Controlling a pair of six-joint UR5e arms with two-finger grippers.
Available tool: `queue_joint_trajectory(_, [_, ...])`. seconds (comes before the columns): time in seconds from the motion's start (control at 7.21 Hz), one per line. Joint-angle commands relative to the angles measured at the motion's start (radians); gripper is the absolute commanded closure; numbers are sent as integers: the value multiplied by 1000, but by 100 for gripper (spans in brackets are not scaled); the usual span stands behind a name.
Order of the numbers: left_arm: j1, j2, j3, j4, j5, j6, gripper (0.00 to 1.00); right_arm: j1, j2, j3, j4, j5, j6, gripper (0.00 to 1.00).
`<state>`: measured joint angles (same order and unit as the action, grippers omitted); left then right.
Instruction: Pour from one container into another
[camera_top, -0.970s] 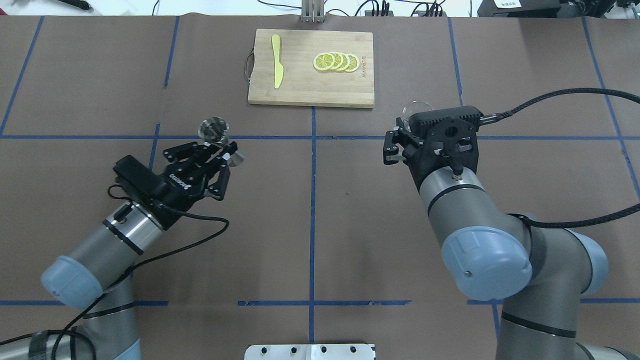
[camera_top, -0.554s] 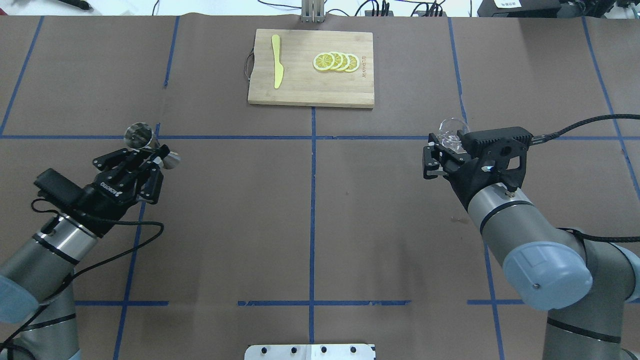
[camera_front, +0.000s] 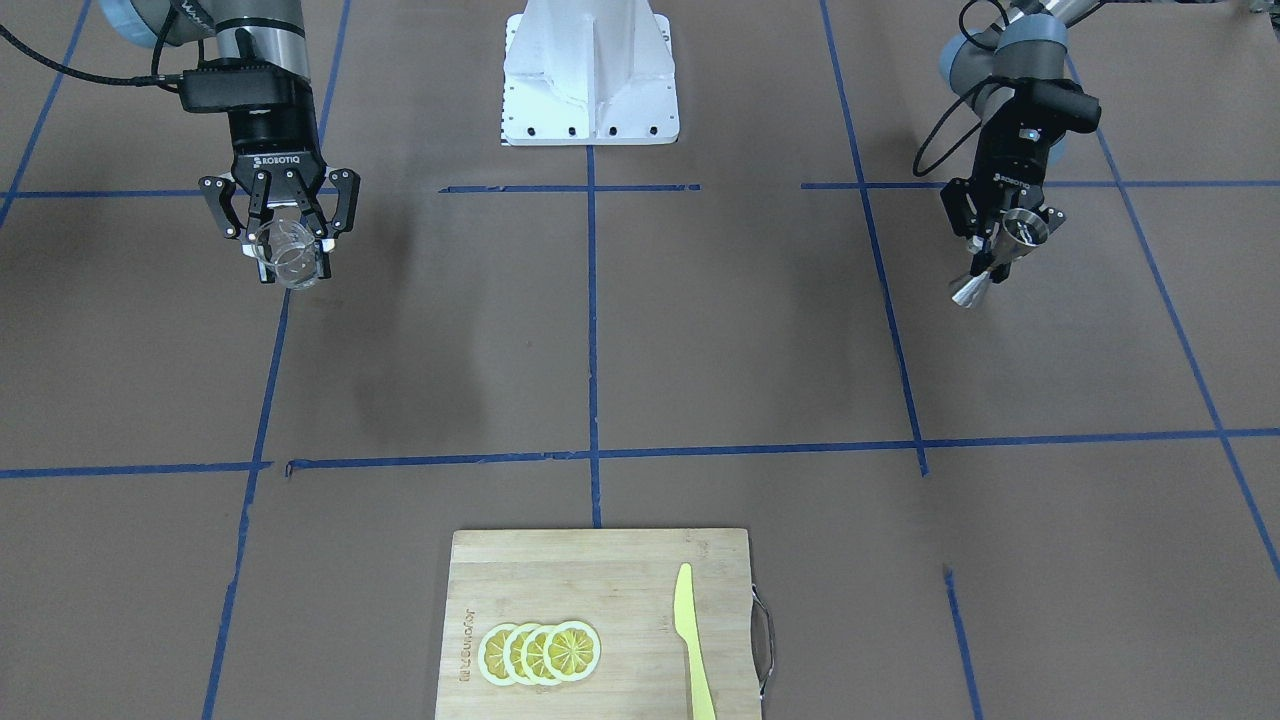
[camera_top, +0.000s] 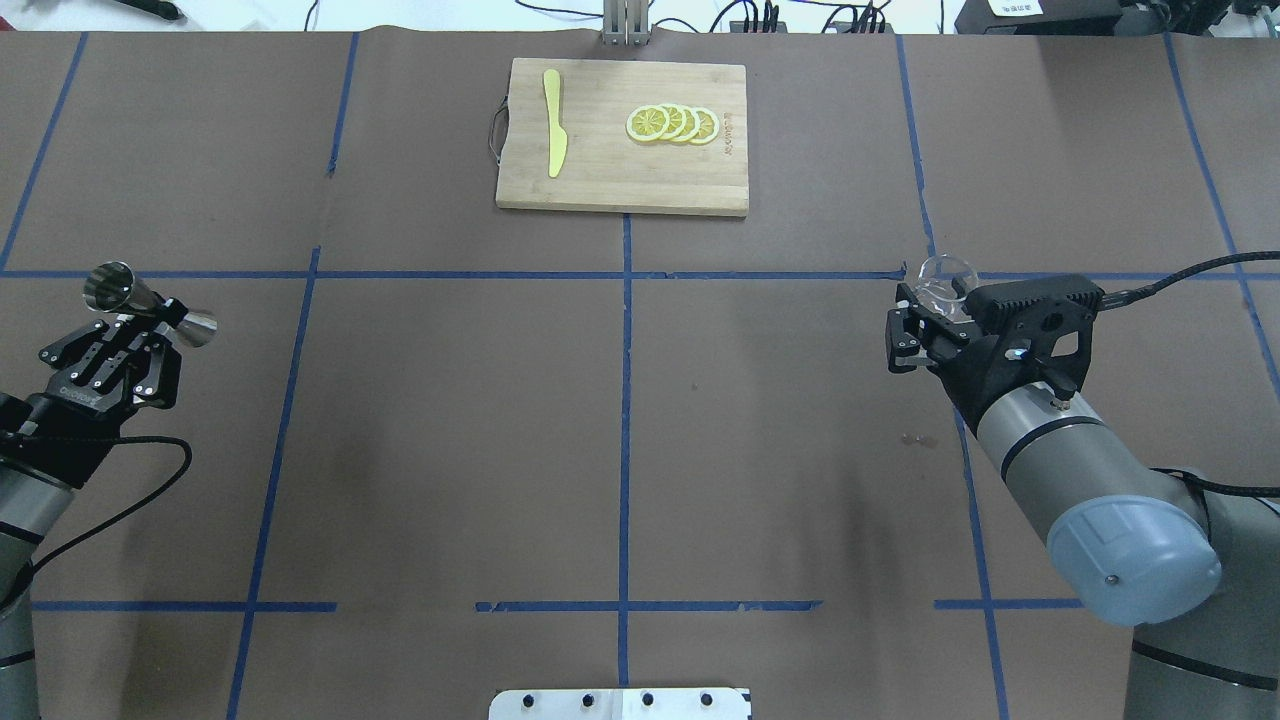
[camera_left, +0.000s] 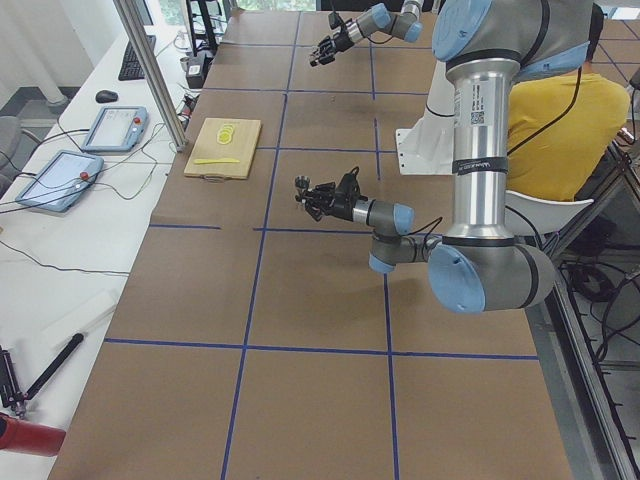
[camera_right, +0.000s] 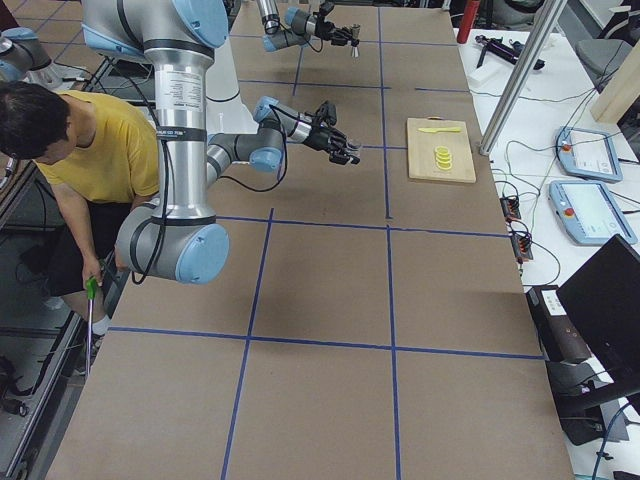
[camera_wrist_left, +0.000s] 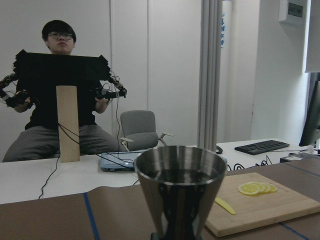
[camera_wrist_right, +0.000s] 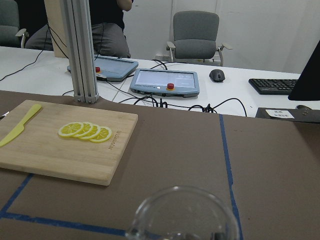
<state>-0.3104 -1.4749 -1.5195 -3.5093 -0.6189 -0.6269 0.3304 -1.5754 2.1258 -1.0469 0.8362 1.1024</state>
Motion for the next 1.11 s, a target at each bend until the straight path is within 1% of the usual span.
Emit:
queue_joint_trajectory(0.0, [5, 8, 83, -16, 56, -36, 100, -1, 0, -32, 2, 0, 0, 100])
queue_joint_trajectory(0.14, [5, 13, 97, -16, 82, -34, 100, -1, 3, -35, 2, 0, 0, 100])
queue_joint_trajectory(0.42, [10, 51, 114, -8, 93, -36, 100, -1, 8, -43, 1, 0, 0, 100])
queue_joint_trajectory(0.55, [14, 53, 142, -8, 93, -37, 100, -2, 14, -65, 2, 0, 0, 100])
queue_joint_trajectory(0.69, [22, 53, 168, -5, 93, -51, 100, -2, 14, -66, 22, 0, -1, 100])
queue_joint_trajectory(0.83, [43, 53, 200, -4, 91, -121, 100, -2, 14, -66, 46, 3, -1, 100])
queue_joint_trajectory(0.97, [65, 53, 205, -4, 91, -134, 100, -1, 15, -63, 51, 4, -1, 100])
